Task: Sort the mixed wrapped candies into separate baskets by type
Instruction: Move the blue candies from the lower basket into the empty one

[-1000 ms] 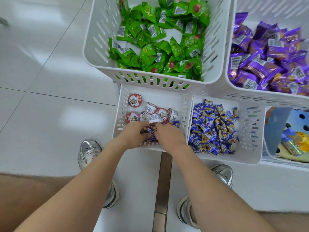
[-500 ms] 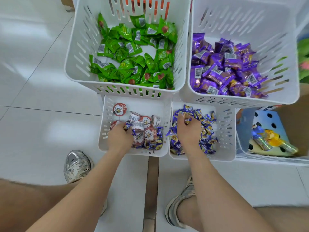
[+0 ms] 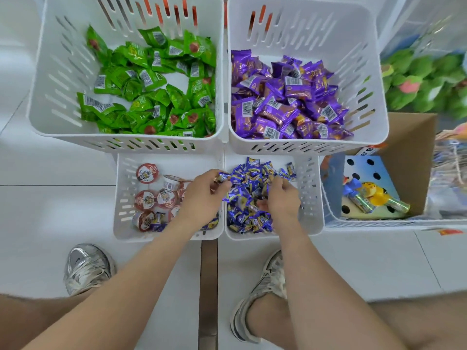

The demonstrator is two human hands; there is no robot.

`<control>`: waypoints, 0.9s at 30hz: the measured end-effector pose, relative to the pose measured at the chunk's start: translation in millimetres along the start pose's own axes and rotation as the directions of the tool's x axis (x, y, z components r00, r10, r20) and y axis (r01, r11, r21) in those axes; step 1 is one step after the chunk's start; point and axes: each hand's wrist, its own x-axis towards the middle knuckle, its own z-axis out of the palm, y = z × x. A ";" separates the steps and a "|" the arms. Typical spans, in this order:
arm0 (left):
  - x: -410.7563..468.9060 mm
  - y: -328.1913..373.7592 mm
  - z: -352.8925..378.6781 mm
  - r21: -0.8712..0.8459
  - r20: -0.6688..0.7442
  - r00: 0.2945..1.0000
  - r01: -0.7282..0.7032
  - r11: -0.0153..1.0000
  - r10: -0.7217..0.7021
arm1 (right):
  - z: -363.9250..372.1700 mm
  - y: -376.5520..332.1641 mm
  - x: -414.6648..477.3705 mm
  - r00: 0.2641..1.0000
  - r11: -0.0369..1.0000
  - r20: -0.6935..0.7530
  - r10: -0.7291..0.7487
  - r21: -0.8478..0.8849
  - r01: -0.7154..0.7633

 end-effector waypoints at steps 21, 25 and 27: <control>-39.7 -112.8 -47.4 0.486 -0.141 0.929 0.367 0.793 -0.343 | 118.6 1.6 -59.7 0.537 0.021 0.818 -0.205 -0.545 0.838; -32.6 -118.4 -47.1 0.595 -0.055 0.918 0.347 0.726 -0.394 | 130.5 15.2 -62.7 0.572 0.155 0.800 -0.179 -0.552 0.820; -27.9 -128.0 -46.3 0.617 0.038 0.906 0.311 0.723 -0.422 | 135.9 16.1 -58.9 0.573 0.242 0.803 -0.167 -0.530 0.813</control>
